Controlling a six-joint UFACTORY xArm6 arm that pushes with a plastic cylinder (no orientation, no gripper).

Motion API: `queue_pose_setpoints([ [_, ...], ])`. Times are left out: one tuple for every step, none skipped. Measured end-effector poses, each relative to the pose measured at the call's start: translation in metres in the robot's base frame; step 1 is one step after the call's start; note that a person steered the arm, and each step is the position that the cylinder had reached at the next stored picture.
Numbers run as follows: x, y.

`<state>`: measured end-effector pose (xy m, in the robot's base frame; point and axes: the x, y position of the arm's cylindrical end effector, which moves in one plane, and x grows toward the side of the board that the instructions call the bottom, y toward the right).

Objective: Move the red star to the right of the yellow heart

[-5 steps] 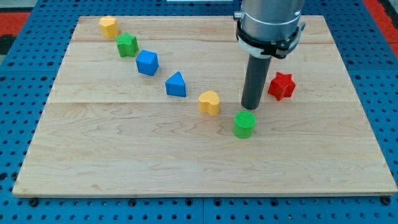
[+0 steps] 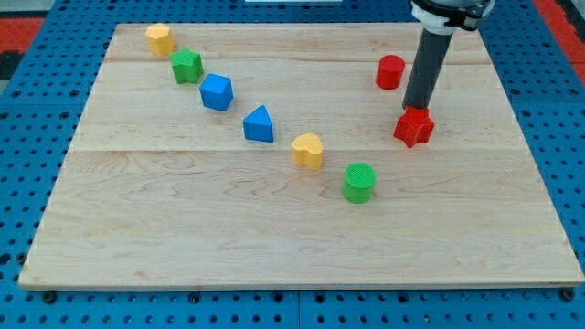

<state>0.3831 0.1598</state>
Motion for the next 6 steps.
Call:
queue_pose_setpoints([
  [0.015, 0.0],
  [0.024, -0.019],
  [0.024, -0.046],
  [0.025, -0.053],
  [0.024, -0.024],
  [0.026, -0.019],
])
